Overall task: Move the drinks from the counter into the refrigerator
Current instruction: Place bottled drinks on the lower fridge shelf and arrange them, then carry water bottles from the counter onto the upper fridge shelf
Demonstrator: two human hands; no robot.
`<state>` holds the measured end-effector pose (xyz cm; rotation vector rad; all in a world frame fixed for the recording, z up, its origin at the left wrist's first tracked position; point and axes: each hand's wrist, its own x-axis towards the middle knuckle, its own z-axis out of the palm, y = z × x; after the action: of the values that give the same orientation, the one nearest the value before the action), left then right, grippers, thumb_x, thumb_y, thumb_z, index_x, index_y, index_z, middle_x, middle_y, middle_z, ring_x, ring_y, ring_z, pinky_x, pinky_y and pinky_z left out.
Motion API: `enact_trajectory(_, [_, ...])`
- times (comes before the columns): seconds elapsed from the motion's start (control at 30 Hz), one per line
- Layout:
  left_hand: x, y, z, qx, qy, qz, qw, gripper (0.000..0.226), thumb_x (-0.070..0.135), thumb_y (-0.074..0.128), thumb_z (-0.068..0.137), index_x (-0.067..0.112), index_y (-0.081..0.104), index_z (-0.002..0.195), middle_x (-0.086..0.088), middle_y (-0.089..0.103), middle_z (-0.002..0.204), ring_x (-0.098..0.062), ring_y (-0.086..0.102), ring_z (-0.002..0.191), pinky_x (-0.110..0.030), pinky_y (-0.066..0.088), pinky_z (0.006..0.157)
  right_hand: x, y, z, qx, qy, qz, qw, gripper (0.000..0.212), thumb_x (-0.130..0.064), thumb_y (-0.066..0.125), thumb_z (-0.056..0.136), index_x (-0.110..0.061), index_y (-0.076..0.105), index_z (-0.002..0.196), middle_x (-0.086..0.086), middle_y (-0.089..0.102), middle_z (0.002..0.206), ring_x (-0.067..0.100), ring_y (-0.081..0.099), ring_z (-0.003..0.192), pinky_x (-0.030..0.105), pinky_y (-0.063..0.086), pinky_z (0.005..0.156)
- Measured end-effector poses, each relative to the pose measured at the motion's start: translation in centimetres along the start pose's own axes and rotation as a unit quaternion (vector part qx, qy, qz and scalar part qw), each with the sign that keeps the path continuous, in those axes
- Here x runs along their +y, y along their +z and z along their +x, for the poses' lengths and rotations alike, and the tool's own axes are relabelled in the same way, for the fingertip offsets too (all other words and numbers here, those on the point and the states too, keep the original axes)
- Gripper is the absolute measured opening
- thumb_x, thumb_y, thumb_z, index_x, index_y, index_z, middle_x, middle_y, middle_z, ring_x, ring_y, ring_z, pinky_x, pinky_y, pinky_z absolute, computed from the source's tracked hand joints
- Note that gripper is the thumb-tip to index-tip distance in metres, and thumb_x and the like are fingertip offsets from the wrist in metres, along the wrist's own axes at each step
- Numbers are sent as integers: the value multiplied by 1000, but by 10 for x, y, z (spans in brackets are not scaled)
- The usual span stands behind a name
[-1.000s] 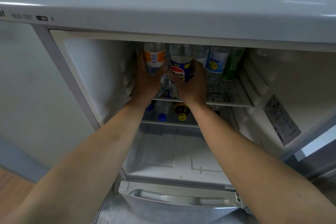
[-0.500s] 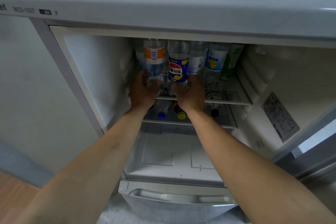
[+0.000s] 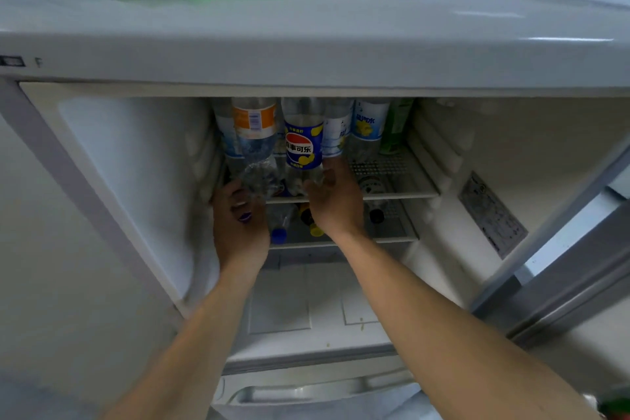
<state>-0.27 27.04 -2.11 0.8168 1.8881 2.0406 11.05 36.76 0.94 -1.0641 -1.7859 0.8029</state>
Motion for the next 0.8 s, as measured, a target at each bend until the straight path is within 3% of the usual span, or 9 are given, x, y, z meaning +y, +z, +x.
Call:
enact_trajectory(0.17, [-7, 6, -18, 1, 63, -18, 998, 36, 6, 60, 89, 30, 55, 115, 18, 64, 91, 3, 61, 79, -9, 45, 69, 5, -12, -12, 9, -38, -34, 999, 27, -23, 67, 90, -18, 60, 115, 2, 63, 113, 17, 62, 100, 40, 56, 82])
enact_trajectory(0.27, [-5, 5, -37, -8, 99, -46, 994, 36, -6, 58, 89, 14, 56, 118, 15, 62, 85, 4, 60, 74, -8, 45, 69, 9, -24, -30, 35, -23, -20, 999, 29, -26, 69, 89, -23, 60, 116, -3, 63, 114, 12, 61, 97, 31, 54, 80])
enact_trajectory(0.33, [-3, 2, -49, -21, 102, -49, 993, 34, -4, 60, 90, 15, 55, 118, 11, 61, 88, 6, 60, 76, -7, 45, 70, 12, -33, -44, 32, -6, -15, 999, 33, -29, 71, 88, -27, 59, 118, -7, 62, 116, 9, 60, 100, 26, 52, 81])
enact_trajectory(0.53, [-24, -8, -106, -173, 65, 32, 982, 42, 18, 65, 93, 52, 51, 114, 17, 62, 96, 1, 60, 87, -9, 47, 71, 45, -85, -116, 19, 76, 1, 997, 30, -33, 71, 89, -29, 60, 116, -9, 61, 115, 5, 59, 97, 28, 55, 84])
enact_trajectory(0.63, [-39, 1, -151, -239, 19, 52, 969, 40, 19, 65, 93, 46, 49, 116, 19, 60, 97, 2, 60, 88, -16, 46, 71, 70, -126, -175, 59, 136, -18, 989, 27, -31, 70, 90, -29, 60, 116, -11, 60, 114, 2, 58, 93, 22, 52, 82])
enact_trajectory(0.8, [-61, 21, -242, -350, -8, 73, 934, 34, 17, 65, 93, 31, 51, 120, 12, 62, 94, 5, 61, 81, -13, 48, 66, 103, -199, -291, 195, 230, -21, 953, 18, -15, 74, 86, -23, 62, 97, -10, 62, 85, -1, 60, 71, 17, 48, 69])
